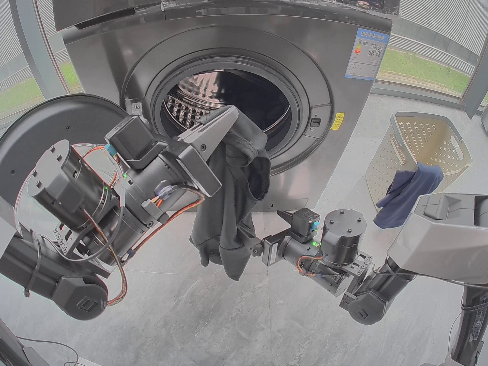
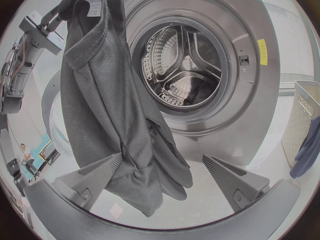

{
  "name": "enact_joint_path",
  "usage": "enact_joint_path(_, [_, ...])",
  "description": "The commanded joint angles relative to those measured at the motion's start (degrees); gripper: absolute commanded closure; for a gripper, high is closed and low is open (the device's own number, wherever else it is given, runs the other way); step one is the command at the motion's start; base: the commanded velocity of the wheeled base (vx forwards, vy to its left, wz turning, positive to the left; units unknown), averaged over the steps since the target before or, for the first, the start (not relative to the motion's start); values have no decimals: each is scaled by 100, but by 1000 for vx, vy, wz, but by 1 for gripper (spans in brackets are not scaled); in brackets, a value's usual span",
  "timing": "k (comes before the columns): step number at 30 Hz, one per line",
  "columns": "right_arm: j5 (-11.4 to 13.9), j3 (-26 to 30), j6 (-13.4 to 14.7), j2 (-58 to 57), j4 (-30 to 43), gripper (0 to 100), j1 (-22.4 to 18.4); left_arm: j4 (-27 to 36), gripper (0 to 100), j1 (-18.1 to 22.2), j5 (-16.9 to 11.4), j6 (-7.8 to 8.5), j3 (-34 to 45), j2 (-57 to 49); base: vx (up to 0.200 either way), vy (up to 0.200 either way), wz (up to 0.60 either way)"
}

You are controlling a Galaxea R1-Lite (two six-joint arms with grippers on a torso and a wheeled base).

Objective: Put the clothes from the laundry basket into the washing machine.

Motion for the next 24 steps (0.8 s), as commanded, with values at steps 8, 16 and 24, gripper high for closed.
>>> enact_joint_path(8, [-138,-638,4,120,9,0,-53,-3,100,-2,-1,-2,-1,-14,0,0,0])
enact_joint_path(16, [-147,-76,12,14,35,0,-193,-3,100,-2,-1,-2,-10,-14,0,0,0])
enact_joint_path(24, [-112,328,4,-223,-9,0,-79,-3,100,6,8,-2,-10,13,0,0,0])
